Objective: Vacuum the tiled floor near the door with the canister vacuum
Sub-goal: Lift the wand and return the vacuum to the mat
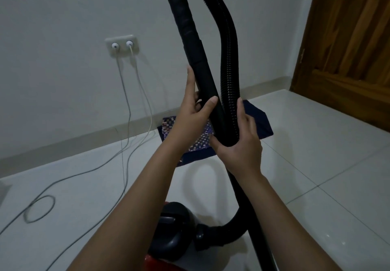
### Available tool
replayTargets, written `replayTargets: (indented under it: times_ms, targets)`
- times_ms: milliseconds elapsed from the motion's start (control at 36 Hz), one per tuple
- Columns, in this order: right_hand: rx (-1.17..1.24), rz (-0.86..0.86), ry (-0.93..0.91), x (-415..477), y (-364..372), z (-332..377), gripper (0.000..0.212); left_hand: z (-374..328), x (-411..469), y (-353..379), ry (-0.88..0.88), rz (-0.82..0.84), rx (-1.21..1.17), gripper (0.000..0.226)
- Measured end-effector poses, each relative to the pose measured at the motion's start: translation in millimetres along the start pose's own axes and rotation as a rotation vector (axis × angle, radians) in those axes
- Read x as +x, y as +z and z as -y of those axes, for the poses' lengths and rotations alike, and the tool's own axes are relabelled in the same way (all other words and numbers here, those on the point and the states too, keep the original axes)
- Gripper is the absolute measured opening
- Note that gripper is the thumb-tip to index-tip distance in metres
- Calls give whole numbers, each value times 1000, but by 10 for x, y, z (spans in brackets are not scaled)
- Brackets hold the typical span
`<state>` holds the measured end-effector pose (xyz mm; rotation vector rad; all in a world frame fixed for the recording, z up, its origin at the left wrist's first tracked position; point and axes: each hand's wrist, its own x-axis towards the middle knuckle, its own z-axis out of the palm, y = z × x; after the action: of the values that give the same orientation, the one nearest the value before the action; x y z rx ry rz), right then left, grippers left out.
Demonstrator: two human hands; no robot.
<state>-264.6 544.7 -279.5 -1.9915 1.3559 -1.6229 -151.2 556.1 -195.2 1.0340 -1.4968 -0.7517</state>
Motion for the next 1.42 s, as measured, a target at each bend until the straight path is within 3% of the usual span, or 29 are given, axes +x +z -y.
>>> replayTargets:
  times_ms: [250,444,556,694,750,833,972,1083,1222,1417]
  targets:
    - [29,52,-3,-1,105,-39,100,101,-71,-108,-40,-83,-10,79]
    - [38,131,-11,-10,216,-75,100,459,-379,-481,-91,-212,-36,60]
    - [24,148,-25,-9,283,-94,102,897,-783,-846,-238,-389,-41,52]
    - [3,179,-33,-32,388,-102,103,1508,-1461,-1225,-505,-789,-43,40]
    - [-8,199,-44,-61,448,-96,103,1717,-1686,-1316,-611,-860,26,36]
    - [-45,233,-78,-111,532,-80,103,1962,-1935,-1395,-788,-827,181,36]
    - [-79,301,-106,-169,640,-65,103,2253,-2214,-1428,-1065,-562,290,39]
    - [-92,353,-129,-228,701,-64,101,2273,-2292,-1375,-1061,-545,331,36]
    - [-108,379,-171,-291,756,-96,99,2328,-2316,-1400,-1057,-636,120,36]
    - [-106,391,-195,-308,786,-108,99,2370,-2347,-1446,-1052,-635,64,37]
